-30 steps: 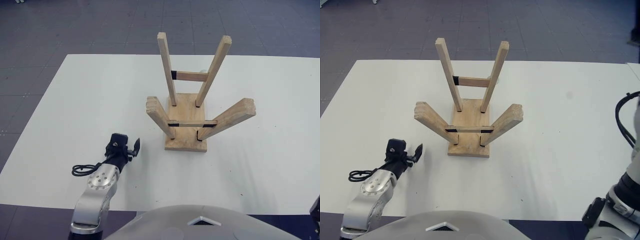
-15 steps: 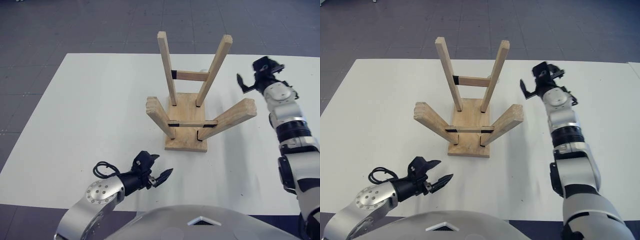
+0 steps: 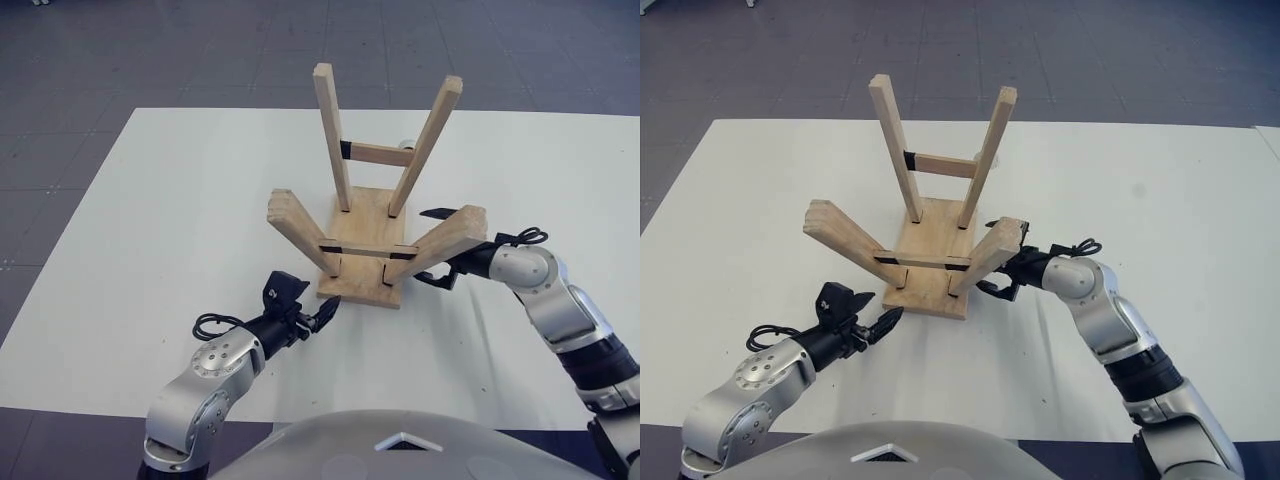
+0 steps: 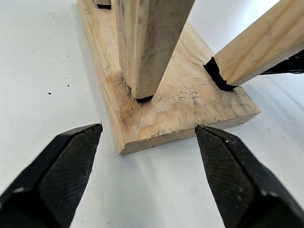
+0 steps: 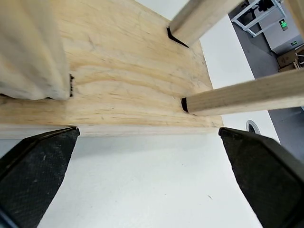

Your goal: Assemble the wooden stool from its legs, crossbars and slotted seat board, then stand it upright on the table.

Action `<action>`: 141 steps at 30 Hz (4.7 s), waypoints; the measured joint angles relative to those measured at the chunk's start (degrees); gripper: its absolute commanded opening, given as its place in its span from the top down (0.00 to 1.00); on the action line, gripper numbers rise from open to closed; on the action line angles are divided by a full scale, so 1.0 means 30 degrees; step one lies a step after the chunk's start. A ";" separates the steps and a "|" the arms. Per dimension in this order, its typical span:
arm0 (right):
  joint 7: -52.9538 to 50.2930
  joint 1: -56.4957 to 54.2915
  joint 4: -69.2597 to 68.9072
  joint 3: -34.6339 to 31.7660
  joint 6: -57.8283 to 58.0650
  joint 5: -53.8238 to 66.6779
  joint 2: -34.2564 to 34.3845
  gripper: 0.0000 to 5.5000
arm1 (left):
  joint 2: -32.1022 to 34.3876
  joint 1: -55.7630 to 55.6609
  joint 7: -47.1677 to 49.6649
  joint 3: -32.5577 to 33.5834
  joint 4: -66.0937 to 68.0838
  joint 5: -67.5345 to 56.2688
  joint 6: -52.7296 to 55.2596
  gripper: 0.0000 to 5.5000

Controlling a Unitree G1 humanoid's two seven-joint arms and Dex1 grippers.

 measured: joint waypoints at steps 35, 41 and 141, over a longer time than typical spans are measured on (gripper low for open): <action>0.2755 0.3238 -1.1036 0.0765 0.5647 0.2742 -0.0394 0.00 | 0.0590 -0.0745 -0.0650 0.1529 0.0904 -0.0009 -0.1277 0.33; 0.2325 0.4752 -1.0901 -0.2143 0.5399 0.4107 -0.0932 0.00 | 0.3383 -0.1946 -0.4516 0.4579 0.1202 -0.1135 -0.4107 0.33; 1.2632 0.1560 0.3071 -1.2061 -0.2604 1.3807 -0.5662 0.00 | 1.2325 -0.2538 -0.4577 0.2401 -0.4294 -0.7755 -0.7561 0.67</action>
